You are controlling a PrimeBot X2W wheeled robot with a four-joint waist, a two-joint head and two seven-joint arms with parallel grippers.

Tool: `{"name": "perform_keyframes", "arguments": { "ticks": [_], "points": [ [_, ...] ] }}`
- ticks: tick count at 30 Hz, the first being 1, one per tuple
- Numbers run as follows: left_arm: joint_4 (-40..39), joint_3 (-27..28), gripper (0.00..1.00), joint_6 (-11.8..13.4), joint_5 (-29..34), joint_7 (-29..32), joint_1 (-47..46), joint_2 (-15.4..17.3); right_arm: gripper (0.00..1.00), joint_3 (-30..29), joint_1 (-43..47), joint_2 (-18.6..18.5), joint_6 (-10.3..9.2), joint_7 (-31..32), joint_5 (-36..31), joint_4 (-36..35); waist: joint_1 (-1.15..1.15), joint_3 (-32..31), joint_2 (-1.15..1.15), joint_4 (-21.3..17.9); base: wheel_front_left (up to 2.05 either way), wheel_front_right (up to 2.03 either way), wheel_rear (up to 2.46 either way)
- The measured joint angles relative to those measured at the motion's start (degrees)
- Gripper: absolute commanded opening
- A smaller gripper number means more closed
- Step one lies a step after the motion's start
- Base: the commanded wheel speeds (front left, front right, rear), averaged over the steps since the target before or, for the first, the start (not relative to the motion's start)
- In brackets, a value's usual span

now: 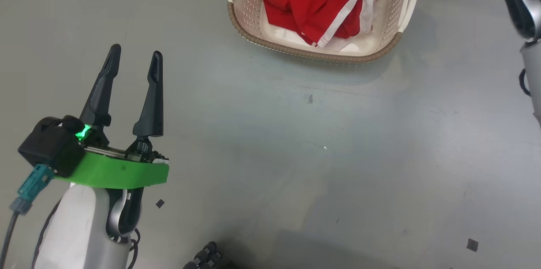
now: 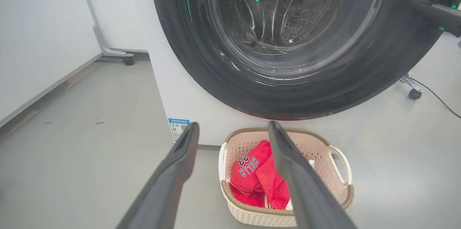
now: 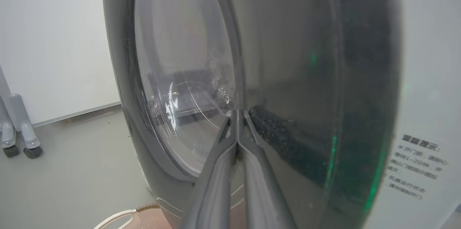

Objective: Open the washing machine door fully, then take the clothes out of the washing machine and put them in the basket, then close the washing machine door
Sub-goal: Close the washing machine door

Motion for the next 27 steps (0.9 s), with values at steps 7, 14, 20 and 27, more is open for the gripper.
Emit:
{"name": "perform_keyframes", "arguments": {
  "ticks": [7, 14, 20, 27],
  "points": [
    [0.4, -0.1, 1.0, 0.0, -0.1, 0.0, -0.8, -0.8, 0.0, -0.6, -4.6, -1.9, -1.14, 0.8, -2.9, 1.6, 0.0, 2.0, 0.0, 1.8, 0.0, 0.0, 0.0],
    [1.6, -0.2, 1.0, 0.0, -0.6, 0.0, -0.8, -1.1, 0.0, -2.0, -7.8, -2.3, -3.57, 0.7, -3.9, 3.9, 0.0, 2.8, 0.0, 2.9, 0.0, 0.0, 0.0],
    [1.9, -1.0, 1.0, 0.0, -1.2, 0.0, -1.3, -1.5, 0.0, -2.6, -9.6, -2.3, -4.5, 0.8, -4.1, 5.6, 0.0, 2.9, 0.0, 3.1, 0.0, 0.0, 0.0],
    [2.4, -1.5, 1.0, 0.0, -1.6, 0.0, -1.7, -1.6, 0.0, -2.5, -10.5, -1.8, -4.9, 0.7, -4.2, 7.1, 0.0, 2.9, 0.0, 3.3, 0.0, 0.0, 0.0]
  ]
}}
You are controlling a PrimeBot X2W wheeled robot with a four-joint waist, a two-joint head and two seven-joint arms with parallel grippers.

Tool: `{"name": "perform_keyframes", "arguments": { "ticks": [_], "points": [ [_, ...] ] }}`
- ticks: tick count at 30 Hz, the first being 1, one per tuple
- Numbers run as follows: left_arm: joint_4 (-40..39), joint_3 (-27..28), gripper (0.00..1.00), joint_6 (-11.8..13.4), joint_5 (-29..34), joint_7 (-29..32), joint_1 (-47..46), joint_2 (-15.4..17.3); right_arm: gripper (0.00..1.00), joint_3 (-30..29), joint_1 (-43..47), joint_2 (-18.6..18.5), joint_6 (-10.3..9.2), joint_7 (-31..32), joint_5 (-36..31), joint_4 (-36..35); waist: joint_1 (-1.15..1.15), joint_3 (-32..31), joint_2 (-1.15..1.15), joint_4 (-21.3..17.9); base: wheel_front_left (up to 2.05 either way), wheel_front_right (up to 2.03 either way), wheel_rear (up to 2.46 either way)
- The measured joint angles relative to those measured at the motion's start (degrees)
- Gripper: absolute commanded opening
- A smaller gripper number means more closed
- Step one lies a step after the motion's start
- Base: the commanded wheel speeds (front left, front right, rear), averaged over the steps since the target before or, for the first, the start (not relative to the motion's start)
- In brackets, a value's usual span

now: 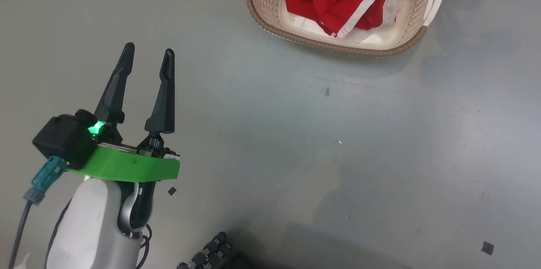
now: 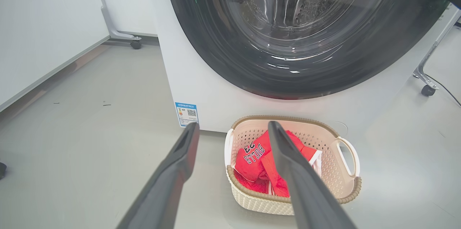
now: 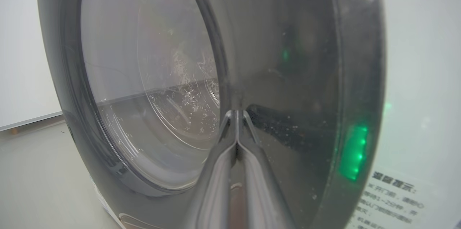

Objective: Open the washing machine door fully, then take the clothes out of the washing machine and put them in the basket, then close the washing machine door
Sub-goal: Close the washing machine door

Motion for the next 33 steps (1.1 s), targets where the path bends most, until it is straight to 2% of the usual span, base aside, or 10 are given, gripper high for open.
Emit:
{"name": "perform_keyframes", "arguments": {
  "ticks": [9, 14, 25, 33],
  "points": [
    [1.7, -0.3, 1.0, 0.0, 0.0, 0.0, -0.5, -0.3, 0.0, 0.6, 1.1, -0.1, 0.01, -2.6, -0.3, 3.8, 0.0, -2.1, 0.0, 0.0, 0.0, 0.0, 0.0],
    [3.6, 1.1, 1.0, 0.0, 1.0, 0.0, -0.5, -0.3, 0.0, 1.4, 6.3, -0.5, 0.09, -4.3, -0.7, 5.8, 0.0, -4.5, 0.0, -0.3, 0.0, 0.0, 0.0],
    [7.3, 5.2, 1.0, 0.0, 3.1, 0.0, 1.3, 1.7, 0.0, 2.1, 19.0, 5.2, -0.16, -5.2, 1.9, 7.4, 0.0, -12.7, 0.0, -3.3, 0.0, 0.0, 0.0],
    [9.3, 5.4, 1.0, 0.0, 3.1, 0.0, 4.9, 2.3, 0.0, 2.2, 26.1, 8.6, -0.63, -5.7, 3.7, 7.3, -0.01, -18.8, 0.0, -6.7, 0.0, 0.0, 0.0]
  ]
}}
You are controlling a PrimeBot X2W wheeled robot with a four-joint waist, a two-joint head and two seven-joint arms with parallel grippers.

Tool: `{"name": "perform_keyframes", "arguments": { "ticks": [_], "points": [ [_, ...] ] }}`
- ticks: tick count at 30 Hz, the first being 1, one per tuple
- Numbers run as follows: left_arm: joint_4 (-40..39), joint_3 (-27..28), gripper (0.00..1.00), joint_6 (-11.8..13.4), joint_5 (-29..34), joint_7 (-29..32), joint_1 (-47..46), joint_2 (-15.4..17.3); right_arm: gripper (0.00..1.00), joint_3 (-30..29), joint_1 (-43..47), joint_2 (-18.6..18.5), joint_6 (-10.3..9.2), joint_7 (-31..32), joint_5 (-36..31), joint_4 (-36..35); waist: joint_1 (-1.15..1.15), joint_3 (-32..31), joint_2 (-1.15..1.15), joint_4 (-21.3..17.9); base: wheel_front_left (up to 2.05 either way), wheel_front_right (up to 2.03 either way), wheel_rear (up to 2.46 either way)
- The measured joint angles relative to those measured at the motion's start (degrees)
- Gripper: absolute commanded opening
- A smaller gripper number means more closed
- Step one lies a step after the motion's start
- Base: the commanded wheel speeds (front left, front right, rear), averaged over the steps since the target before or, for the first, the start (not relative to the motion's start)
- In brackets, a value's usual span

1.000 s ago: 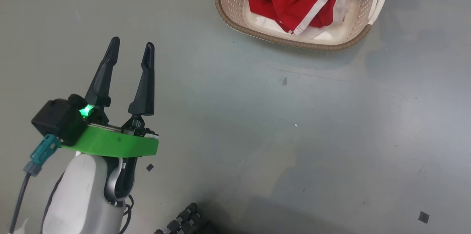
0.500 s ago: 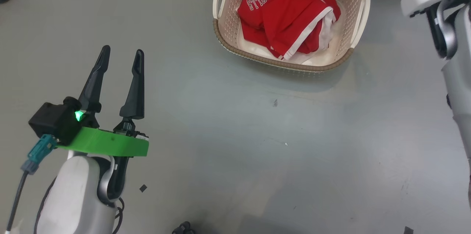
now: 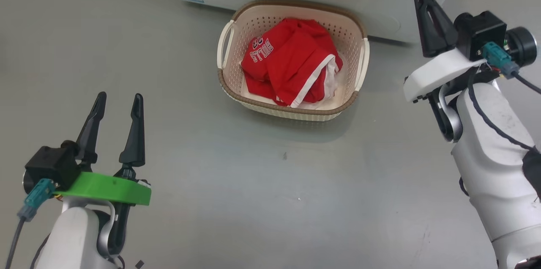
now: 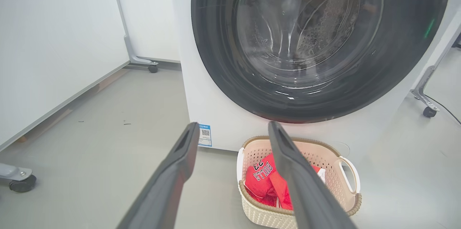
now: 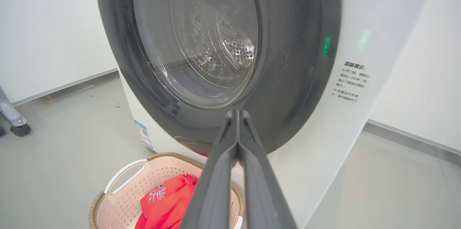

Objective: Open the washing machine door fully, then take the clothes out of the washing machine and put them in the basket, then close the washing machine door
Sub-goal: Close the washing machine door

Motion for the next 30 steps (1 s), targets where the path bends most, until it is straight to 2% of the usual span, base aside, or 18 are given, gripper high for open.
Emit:
{"name": "perform_keyframes", "arguments": {
  "ticks": [8, 17, 30],
  "points": [
    [0.6, 0.1, 1.0, 0.0, 0.5, 0.0, 3.0, 0.4, 0.0, -1.9, 6.5, 1.2, -0.13, 0.0, 2.3, -2.1, 0.0, -5.7, 0.0, -2.8, 0.0, 0.0, 0.0],
    [0.4, 1.4, 1.0, 0.0, 0.8, 0.0, 6.9, 0.9, 0.0, -4.5, 14.5, 2.5, -1.12, 0.0, 4.4, -6.4, 0.0, -11.9, 0.0, -6.2, 0.0, 0.0, 0.0],
    [-1.0, 1.9, 1.0, 0.0, 1.0, 0.0, 10.2, 1.1, 0.0, -8.4, 24.0, 3.3, -2.59, 0.0, 5.8, -12.4, 0.0, -16.0, 0.0, -9.9, 0.0, 0.0, 0.0]
  ]
}}
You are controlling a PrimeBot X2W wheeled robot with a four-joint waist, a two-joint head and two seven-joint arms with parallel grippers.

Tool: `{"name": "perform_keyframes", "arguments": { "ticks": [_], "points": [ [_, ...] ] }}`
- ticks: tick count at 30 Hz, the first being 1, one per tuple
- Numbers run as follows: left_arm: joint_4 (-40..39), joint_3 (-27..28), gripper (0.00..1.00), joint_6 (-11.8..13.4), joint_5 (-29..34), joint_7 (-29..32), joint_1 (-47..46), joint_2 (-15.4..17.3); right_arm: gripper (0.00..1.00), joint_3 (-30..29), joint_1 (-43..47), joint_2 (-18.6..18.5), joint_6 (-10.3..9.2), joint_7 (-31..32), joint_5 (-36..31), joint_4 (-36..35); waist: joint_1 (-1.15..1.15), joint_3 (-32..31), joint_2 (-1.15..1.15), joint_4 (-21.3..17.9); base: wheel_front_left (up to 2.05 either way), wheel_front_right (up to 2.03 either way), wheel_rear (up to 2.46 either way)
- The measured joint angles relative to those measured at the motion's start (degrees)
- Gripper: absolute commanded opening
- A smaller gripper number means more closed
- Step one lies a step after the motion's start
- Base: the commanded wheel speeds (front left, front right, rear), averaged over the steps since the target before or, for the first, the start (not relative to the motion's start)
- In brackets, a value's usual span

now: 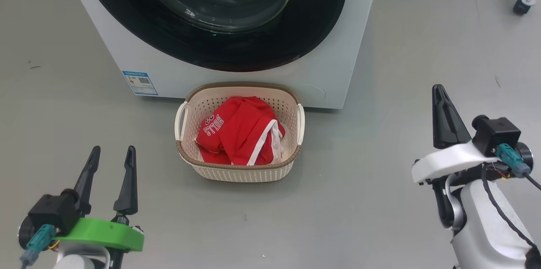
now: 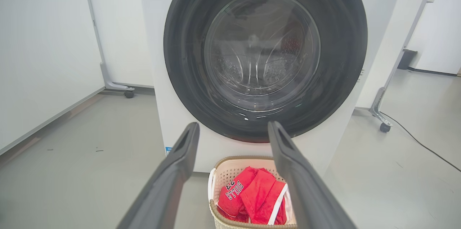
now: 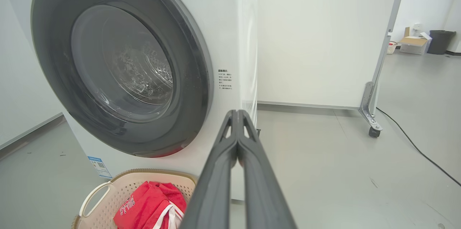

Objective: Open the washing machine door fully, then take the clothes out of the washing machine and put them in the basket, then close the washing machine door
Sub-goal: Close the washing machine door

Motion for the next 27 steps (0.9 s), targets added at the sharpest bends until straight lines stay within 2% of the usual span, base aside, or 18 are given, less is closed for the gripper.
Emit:
{"name": "perform_keyframes", "arguments": {
  "ticks": [1, 2, 3, 15, 18, 27],
  "points": [
    [-0.1, -0.1, 1.0, 0.0, 0.0, 0.0, 0.2, 0.0, 0.0, -0.4, 0.6, 0.0, -0.09, 0.0, 0.0, -0.5, 0.0, -0.1, 0.0, -0.1, 0.0, 0.0, 0.0],
    [-0.1, -0.1, 1.0, 0.0, 0.0, 0.0, 0.3, 0.0, 0.61, -0.7, 1.2, 0.0, -0.35, 0.0, 0.0, -1.0, 0.0, -0.2, 0.0, -0.2, 0.0, 0.0, 0.0],
    [-0.1, -0.2, 1.0, 0.0, 0.0, 0.0, 0.4, 0.0, 1.0, -1.0, 1.7, 0.0, -0.52, 0.0, 0.0, -1.5, 0.0, -0.3, 0.0, -0.3, 0.0, 0.0, 0.0],
    [-0.9, -0.1, 1.0, 0.0, -0.1, 0.0, 1.7, -0.8, 1.0, -1.6, 6.3, 0.9, -0.76, 0.0, -0.3, -4.3, 0.0, -1.3, 0.0, -0.7, 0.0, 0.0, 0.0],
    [-1.4, 0.8, 1.0, 0.0, -2.1, 0.0, 1.7, -1.7, 1.0, -1.5, 7.4, 0.9, -0.77, 0.0, -1.2, -4.7, 0.0, -1.7, 0.0, -0.9, 0.0, 0.0, 0.0],
    [-1.3, 0.8, 1.0, 0.0, -1.5, 0.0, 1.9, -1.3, 1.0, -2.0, 8.4, 0.9, -0.99, 0.0, -1.7, -6.1, 0.0, -2.2, 0.0, -1.0, 0.0, 0.0, 0.0]
  ]
}}
